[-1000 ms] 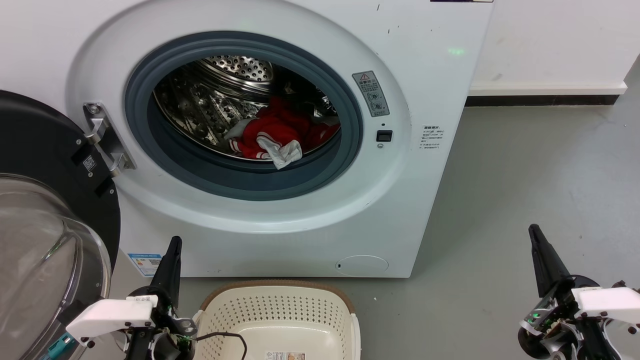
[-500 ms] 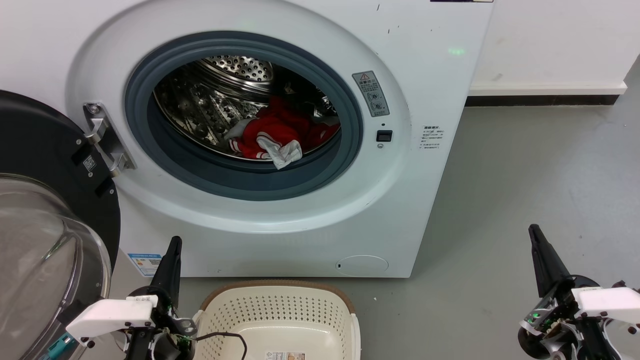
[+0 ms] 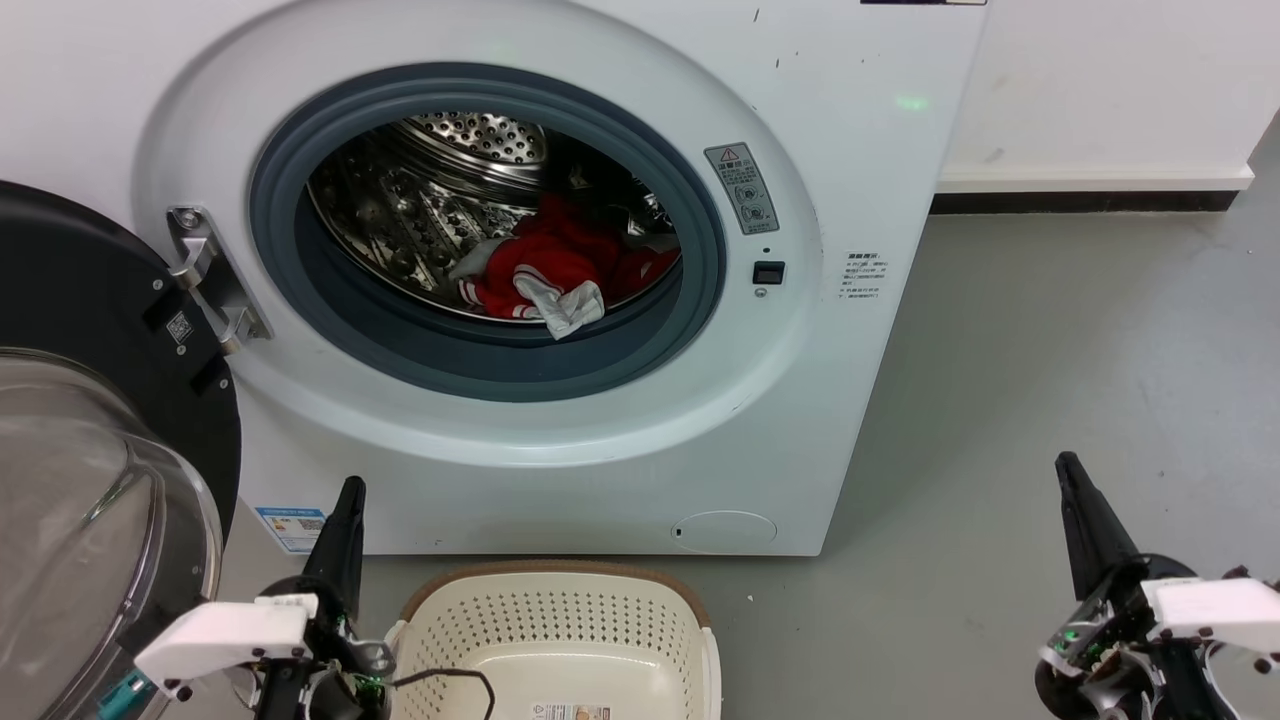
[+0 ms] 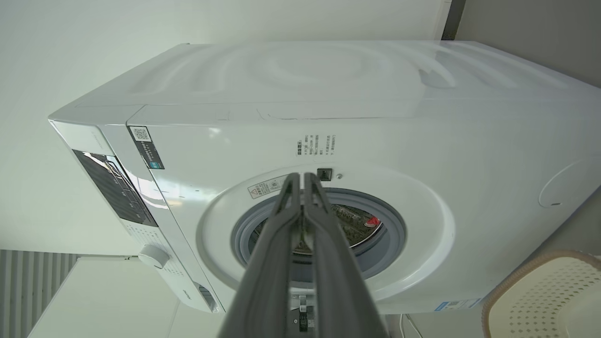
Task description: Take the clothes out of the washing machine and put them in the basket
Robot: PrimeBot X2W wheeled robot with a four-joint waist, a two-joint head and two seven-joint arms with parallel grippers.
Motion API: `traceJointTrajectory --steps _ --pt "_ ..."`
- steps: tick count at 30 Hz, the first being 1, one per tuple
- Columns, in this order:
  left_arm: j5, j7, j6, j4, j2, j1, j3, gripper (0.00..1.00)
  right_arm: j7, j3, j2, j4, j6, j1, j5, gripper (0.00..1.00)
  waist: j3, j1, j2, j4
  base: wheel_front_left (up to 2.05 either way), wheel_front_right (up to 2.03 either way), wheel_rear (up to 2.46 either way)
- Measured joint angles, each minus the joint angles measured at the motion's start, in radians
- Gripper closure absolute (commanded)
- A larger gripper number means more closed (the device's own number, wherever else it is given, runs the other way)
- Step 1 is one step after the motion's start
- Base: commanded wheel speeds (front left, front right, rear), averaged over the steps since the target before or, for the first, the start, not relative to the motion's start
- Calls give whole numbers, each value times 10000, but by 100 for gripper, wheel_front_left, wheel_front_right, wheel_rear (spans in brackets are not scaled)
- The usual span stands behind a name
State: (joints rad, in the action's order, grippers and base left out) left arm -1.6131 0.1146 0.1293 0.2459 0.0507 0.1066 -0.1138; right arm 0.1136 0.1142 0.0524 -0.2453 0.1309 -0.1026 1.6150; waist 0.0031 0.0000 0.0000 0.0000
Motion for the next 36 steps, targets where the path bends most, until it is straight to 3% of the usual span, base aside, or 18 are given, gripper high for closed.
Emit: traceJointTrajectory --steps 9,15,36 --pt "115 -309 -15 192 -21 -207 372 0 -299 -90 -10 -63 0 254 -81 0 10 0 0 -8 0 0 0" --pt "738 -581 -15 115 -23 -133 541 0 -593 -73 -12 125 -2 280 -677 0 19 0 0 -15 0 0 0" --pt "5563 -1457 -75 -516 -23 254 949 0 -1434 -341 -15 1051 -2 525 -6280 0 47 0 0 -16 0 0 0"
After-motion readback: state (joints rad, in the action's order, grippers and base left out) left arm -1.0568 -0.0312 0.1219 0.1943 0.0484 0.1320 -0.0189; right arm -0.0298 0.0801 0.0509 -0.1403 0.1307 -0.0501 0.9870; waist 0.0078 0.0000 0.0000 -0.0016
